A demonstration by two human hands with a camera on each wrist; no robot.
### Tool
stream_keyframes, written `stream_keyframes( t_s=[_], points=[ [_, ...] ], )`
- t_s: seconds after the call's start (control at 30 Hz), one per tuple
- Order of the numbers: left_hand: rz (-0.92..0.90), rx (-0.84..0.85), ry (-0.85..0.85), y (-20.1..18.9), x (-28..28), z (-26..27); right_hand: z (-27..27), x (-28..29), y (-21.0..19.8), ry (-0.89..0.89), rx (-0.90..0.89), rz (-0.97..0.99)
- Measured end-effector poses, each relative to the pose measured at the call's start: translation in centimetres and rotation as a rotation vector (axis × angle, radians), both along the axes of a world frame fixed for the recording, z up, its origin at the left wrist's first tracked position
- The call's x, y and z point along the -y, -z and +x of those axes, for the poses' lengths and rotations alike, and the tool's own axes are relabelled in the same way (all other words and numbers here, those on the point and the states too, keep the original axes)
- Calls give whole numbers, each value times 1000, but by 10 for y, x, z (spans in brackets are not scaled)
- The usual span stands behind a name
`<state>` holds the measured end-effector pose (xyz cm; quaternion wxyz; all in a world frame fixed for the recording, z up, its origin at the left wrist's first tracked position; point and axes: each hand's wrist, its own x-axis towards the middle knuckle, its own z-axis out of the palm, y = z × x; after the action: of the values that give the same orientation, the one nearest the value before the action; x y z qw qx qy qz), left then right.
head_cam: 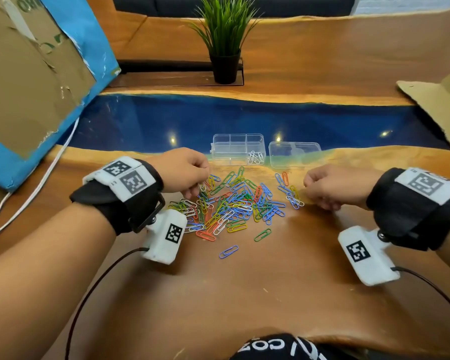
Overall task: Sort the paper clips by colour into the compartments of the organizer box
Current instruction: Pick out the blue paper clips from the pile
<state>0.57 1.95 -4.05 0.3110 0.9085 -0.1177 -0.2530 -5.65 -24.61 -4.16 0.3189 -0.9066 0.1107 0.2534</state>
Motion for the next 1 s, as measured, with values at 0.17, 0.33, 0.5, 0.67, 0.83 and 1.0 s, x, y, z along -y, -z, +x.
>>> stream_keyframes(
  t_s=[0.17,0.33,0.5,0.67,0.83,1.0],
  points=[
    [-7,-106,-66,5,-9,-1,-4,-8,-2,-162,31,-273],
    [-3,-146,-118,-1,-10,-5,-1,-20,-1,-228,94,-351],
    [165,6,-5,7,-14,-5,0,-25,-1,-250,35,-393],
    [172,91,-1,7,-17,-6,4,-25,-11,-160,-3,-222],
    [301,301,-27,9,-10,7,20,-35,-16,54,-30,166],
    [446,410,126,4,4,23,26,-35,-18,-198,157,-216]
  ],
)
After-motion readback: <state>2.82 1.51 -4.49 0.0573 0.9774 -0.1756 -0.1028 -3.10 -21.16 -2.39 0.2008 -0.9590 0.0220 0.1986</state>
